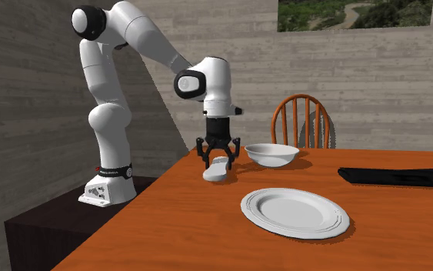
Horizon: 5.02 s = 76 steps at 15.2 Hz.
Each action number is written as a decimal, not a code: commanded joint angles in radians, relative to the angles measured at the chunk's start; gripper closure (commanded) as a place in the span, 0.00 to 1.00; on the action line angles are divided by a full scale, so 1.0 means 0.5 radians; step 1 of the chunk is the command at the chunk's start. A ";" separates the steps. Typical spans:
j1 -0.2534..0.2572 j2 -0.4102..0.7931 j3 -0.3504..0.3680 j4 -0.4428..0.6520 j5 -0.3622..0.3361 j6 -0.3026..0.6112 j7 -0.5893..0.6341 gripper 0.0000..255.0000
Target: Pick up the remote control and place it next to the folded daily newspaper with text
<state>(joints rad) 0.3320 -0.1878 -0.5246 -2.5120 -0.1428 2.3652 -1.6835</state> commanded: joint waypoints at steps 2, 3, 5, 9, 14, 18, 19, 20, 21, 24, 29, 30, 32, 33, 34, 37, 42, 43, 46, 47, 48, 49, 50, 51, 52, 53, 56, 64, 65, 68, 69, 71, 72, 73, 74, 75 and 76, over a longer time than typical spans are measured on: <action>-0.009 -0.067 0.015 0.027 -0.030 -0.089 0.022 1.00; -0.012 -0.087 0.021 0.039 -0.037 -0.120 0.029 1.00; -0.016 -0.125 0.032 0.065 -0.050 -0.181 0.039 1.00; -0.023 -0.193 0.054 0.122 -0.068 -0.303 0.057 1.00; -0.027 -0.265 0.080 0.202 -0.081 -0.453 0.072 1.00; -0.003 -0.216 0.088 0.322 -0.046 -0.525 0.068 1.00; 0.022 -0.134 0.081 0.395 -0.005 -0.521 0.057 1.00; 0.043 -0.052 0.075 0.471 0.037 -0.521 0.044 1.00; 0.063 0.030 0.070 0.548 0.080 -0.523 0.030 1.00; 0.102 0.277 0.061 0.795 0.214 -0.547 -0.017 1.00; 0.100 0.692 0.078 1.261 0.432 -0.648 -0.091 1.00; 0.091 0.775 0.085 1.364 0.473 -0.677 -0.103 1.00; 0.063 0.944 0.104 1.583 0.548 -0.745 -0.119 1.00; 0.045 1.030 0.114 1.699 0.584 -0.784 -0.125 1.00; 0.025 1.117 0.126 1.821 0.617 -0.826 -0.128 1.00; -0.053 1.393 0.166 2.233 0.708 -0.975 -0.123 1.00; -0.085 1.524 0.193 2.330 0.747 -0.947 -0.122 1.00; -0.083 1.529 0.195 2.311 0.750 -0.923 -0.124 1.00; -0.080 1.547 0.200 2.257 0.760 -0.853 -0.131 1.00; -0.080 1.553 0.202 2.240 0.763 -0.830 -0.134 1.00; -0.079 1.561 0.205 2.224 0.767 -0.808 -0.136 1.00; -0.079 1.568 0.207 2.208 0.770 -0.785 -0.139 1.00; -0.079 1.576 0.209 2.194 0.774 -0.763 -0.141 1.00; -0.079 1.584 0.212 2.179 0.778 -0.741 -0.144 1.00; -0.079 1.593 0.214 2.166 0.783 -0.720 -0.147 1.00; -0.079 1.602 0.217 2.153 0.787 -0.698 -0.149 1.00; -0.081 1.628 0.225 2.121 0.799 -0.642 -0.157 1.00; -0.080 1.628 0.224 2.121 0.800 -0.642 -0.157 1.00; -0.079 1.627 0.223 2.121 0.799 -0.644 -0.156 0.00; -0.080 1.628 0.224 2.116 0.800 -0.638 -0.159 0.00; -0.080 1.627 0.224 2.114 0.800 -0.637 -0.159 0.00; -0.077 1.602 0.216 2.147 0.788 -0.693 -0.150 0.00; -0.076 1.578 0.209 2.177 0.777 -0.746 -0.143 0.00; -0.075 1.556 0.203 2.211 0.767 -0.800 -0.136 0.00; -0.075 1.541 0.199 2.241 0.759 -0.843 -0.131 0.00; -0.075 1.541 0.199 2.241 0.759 -0.843 -0.131 0.00; -0.075 1.540 0.199 2.240 0.759 -0.843 -0.131 0.00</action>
<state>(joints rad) 0.2933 0.5863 -0.4246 -1.3925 0.2383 1.9488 -1.7501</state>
